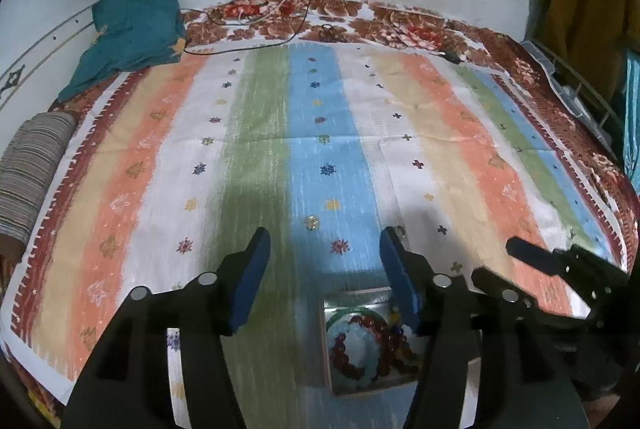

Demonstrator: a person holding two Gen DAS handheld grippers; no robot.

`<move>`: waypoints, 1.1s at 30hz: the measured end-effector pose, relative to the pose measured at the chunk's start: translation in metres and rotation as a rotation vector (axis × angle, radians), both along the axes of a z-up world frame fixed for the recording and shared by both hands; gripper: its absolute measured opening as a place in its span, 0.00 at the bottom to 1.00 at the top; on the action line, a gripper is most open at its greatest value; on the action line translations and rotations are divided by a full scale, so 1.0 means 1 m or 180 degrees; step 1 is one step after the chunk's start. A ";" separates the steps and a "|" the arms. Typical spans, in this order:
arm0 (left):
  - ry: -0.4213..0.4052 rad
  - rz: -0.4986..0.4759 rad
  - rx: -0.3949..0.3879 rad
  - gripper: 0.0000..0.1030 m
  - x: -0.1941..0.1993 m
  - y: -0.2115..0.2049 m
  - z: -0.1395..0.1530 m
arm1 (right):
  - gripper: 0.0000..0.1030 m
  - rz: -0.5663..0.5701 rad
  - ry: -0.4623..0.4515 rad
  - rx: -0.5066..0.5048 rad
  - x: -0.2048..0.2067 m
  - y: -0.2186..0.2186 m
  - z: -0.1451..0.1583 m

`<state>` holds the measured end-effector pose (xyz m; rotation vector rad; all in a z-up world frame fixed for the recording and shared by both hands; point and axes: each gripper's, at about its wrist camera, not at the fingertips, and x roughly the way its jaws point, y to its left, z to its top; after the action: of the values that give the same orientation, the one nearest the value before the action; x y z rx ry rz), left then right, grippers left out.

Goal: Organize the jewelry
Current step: 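Lower both bracelets into the tin and open both tools, then move the left tool to the gold ring while the right tool approaches the silver ring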

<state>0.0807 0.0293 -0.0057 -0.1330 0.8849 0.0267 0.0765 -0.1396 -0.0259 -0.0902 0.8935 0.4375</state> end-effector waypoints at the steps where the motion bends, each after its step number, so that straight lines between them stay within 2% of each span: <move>1: 0.0046 0.0006 -0.0025 0.63 0.004 0.001 -0.003 | 0.55 0.0000 0.0019 -0.0010 0.002 0.001 -0.002; 5: 0.0274 0.0061 -0.0095 0.63 0.024 0.008 -0.020 | 0.56 -0.0010 0.0064 -0.0047 0.009 0.003 -0.006; 8: 0.0327 0.0104 -0.0013 0.63 0.034 0.012 -0.026 | 0.60 0.0003 0.0095 -0.0087 0.017 0.006 -0.009; 12: 0.0432 0.0138 -0.0047 0.64 0.045 0.017 -0.034 | 0.61 0.0014 0.0157 -0.0152 0.024 0.005 -0.015; 15: 0.0518 0.0087 -0.0046 0.69 0.051 0.016 -0.040 | 0.67 0.0025 0.0238 -0.0139 0.030 0.005 -0.018; 33: 0.0886 -0.0091 -0.0071 0.71 0.085 0.013 -0.074 | 0.70 0.0076 0.0569 -0.0188 0.066 0.013 -0.045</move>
<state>0.1662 0.0422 -0.0800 -0.1394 1.1651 0.0088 0.1429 -0.1264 -0.0707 -0.1173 1.0824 0.4464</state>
